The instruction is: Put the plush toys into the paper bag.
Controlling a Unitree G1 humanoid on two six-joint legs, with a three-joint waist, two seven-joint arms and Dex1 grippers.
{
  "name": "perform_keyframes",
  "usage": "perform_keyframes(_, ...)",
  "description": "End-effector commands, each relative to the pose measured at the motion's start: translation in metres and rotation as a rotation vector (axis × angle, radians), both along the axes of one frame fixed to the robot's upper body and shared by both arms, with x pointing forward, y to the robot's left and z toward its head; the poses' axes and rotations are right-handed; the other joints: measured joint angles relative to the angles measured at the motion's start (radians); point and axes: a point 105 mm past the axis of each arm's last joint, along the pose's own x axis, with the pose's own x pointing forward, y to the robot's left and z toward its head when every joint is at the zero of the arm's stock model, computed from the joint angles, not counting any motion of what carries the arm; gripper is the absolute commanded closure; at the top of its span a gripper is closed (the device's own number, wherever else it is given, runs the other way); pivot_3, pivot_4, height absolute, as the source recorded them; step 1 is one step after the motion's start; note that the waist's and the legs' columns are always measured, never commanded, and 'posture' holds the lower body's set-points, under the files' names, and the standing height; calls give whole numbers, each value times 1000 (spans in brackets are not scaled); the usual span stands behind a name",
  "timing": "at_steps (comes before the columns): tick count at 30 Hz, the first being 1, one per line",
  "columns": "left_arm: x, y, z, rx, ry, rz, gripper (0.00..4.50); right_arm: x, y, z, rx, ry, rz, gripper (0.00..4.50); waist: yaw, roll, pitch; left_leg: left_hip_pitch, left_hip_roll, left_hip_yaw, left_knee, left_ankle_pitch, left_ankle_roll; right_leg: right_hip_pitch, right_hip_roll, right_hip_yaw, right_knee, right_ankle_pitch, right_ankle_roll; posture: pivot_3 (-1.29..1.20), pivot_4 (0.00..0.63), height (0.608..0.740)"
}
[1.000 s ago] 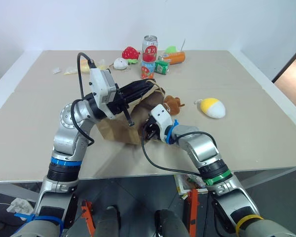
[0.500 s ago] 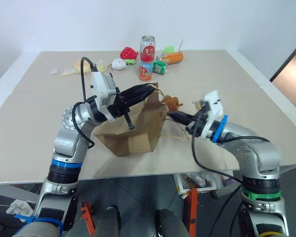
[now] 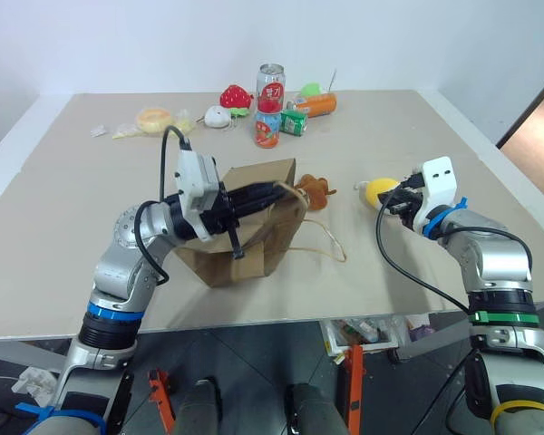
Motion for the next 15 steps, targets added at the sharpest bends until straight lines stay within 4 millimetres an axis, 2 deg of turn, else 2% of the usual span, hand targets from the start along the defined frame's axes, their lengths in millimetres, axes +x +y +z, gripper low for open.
perform_keyframes(1,1,1,-19,120,104,-6,4500,10,8,28,-50,-117,19,1738,0,0,0,0,0,0,0,0,0,0,0,0,0,0,0,0,150,740)
perform_keyframes(2,1,2,-21,127,104,-7,4500,10,8,30,-52,-128,23,1199,0,0,0,0,0,0,0,0,0,0,0,0,0,0,0,0,150,740)
perform_keyframes(4,1,4,-21,130,113,-12,4500,11,7,35,-78,-155,17,826,0,0,0,0,0,0,0,0,0,0,0,0,0,0,0,0,150,740)
perform_keyframes(6,-1,5,-17,114,124,-30,4500,13,2,43,-83,-187,-12,28,0,0,0,0,0,0,1,0,0,0,0,0,0,0,0,0,150,740)
perform_keyframes(11,-3,3,-3,49,120,-57,4500,15,-6,54,-153,-227,-38,28,1,1,0,0,0,0,0,0,0,0,0,0,0,0,0,0,150,740)
perform_keyframes(15,0,5,19,-40,124,-72,4500,17,-11,38,-248,-185,-74,28,1,1,0,0,0,0,0,0,0,0,0,0,0,0,0,0,150,740)
